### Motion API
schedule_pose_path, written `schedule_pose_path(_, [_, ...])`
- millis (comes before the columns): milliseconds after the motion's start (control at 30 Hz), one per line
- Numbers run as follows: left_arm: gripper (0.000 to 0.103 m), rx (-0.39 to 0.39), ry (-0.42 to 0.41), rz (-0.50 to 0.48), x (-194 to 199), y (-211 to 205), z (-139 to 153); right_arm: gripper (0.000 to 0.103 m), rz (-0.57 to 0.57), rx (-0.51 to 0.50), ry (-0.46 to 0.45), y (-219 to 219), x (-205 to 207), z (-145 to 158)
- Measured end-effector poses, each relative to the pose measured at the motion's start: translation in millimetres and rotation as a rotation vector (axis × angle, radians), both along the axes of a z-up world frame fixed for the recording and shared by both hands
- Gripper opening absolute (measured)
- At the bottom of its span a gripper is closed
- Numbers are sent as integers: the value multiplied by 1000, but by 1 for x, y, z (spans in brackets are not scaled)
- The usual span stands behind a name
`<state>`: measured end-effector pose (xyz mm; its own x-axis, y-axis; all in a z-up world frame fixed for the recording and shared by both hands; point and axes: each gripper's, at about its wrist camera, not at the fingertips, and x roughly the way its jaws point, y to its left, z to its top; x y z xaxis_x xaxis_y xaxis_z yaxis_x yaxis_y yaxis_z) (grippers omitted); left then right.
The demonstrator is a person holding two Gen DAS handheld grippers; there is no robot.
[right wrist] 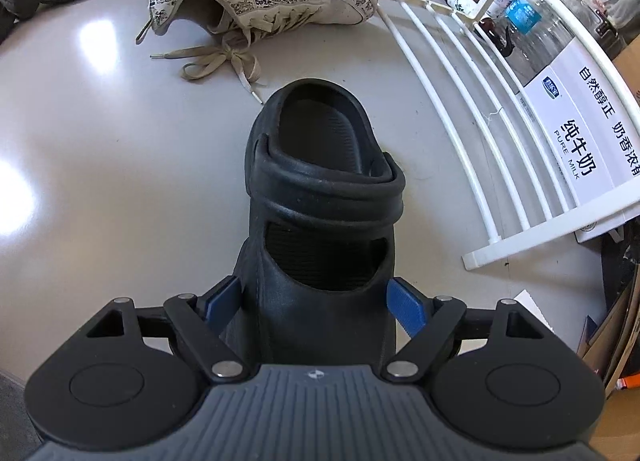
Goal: Organize scattered shoes
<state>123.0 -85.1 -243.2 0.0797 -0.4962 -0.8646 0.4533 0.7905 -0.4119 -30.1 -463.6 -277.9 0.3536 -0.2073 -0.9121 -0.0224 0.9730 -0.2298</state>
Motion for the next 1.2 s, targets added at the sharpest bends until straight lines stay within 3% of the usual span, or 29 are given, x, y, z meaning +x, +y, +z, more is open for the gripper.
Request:
schedule_pose_path(133, [83,10,-18,15,-3,10,1,89,-42,2,-91,-3,-5,18])
schedule_pose_path(233, [83,11,-16,49,-2,23,1,91,-57,36,-109,-1,-9,26])
schedule_pose_path(400, [81,19,-130,117,13,38,20,91,-58,68,-211,4,-14,34])
schedule_pose_path(733, [82,79,-267,92,85,16,70,91,-16,128,-320,20,-13,55])
schedule_pose_path(900, [80,56,-345,71,114,15,90,91,-15,163,-336,18,-14,58])
schedule_pose_path(1067, [73,131,-400,57,146,14,103,91,-54,186,-367,14,-19,63])
schedule_pose_path(1200, [73,75,-396,106,183,19,108,91,-61,213,-379,15,-17,64])
